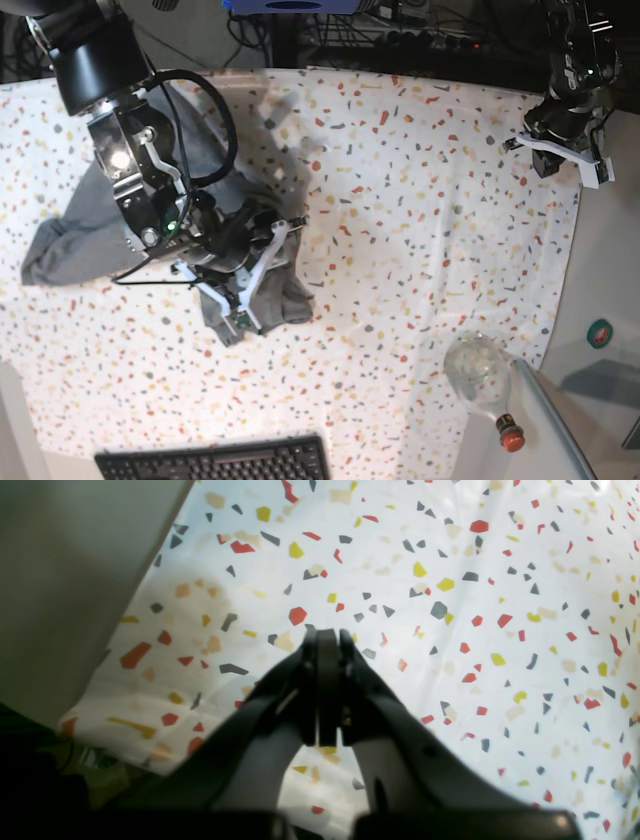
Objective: Layout the t-shirt on the table in an organized manner, then fold the t-shirt properly
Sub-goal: 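Grasp a fold of the grey t-shirt with the right gripper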
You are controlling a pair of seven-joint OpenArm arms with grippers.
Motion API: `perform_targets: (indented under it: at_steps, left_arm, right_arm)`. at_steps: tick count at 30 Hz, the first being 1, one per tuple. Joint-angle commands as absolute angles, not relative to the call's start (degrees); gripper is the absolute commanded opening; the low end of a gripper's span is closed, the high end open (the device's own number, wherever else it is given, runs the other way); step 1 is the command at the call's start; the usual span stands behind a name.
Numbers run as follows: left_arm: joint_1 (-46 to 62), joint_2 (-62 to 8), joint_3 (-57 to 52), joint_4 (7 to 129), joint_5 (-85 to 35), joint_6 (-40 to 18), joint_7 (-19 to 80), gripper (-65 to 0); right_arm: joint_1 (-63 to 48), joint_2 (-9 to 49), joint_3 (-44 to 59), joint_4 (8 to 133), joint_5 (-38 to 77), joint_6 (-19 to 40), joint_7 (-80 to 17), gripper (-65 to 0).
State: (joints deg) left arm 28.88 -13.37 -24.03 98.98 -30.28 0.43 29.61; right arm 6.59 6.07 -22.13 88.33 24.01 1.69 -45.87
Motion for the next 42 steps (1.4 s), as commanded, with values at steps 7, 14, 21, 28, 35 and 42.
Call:
perform_targets:
  at_steps: [7,14,21,28,35,42]
  left_arm:
    - [28.97,-13.93,-24.48,99.74,-30.55,0.22,28.35,-65.0]
    - [28.53,-14.02,-24.48,96.4,-30.55,0.22,28.35,-65.0]
    - [28.09,-14.02,-24.48,96.57,-30.55,0.22,28.35,-65.0]
    - [28.09,-13.93,-24.48,96.13,-30.46,0.22,28.35,-65.0]
    - [28.09,-13.76,-23.87,96.4,-30.46,0.22,28.35,-65.0]
    - [26.24,-15.78,-14.9,96.4,-30.37,0.22,28.26,-65.0]
  right_arm:
    - [9.1,3.47,-26.07,83.91,8.31,-3.3,-37.85,-18.5]
    - [9.01,2.15,-34.07,77.49,-13.05,-3.3,-37.58,-18.2]
    - [12.7,1.63,-34.15,70.55,-13.23,-3.56,-33.89,-18.2]
    - [15.6,0.04,-34.07,64.57,-13.14,-3.56,-32.31,-20.3]
    - [18.07,-1.45,-34.24,64.4,-13.14,-3.12,-32.4,-53.7]
    - [20.53,-1.36,-31.08,64.75,-13.23,-3.3,-32.84,-65.0]
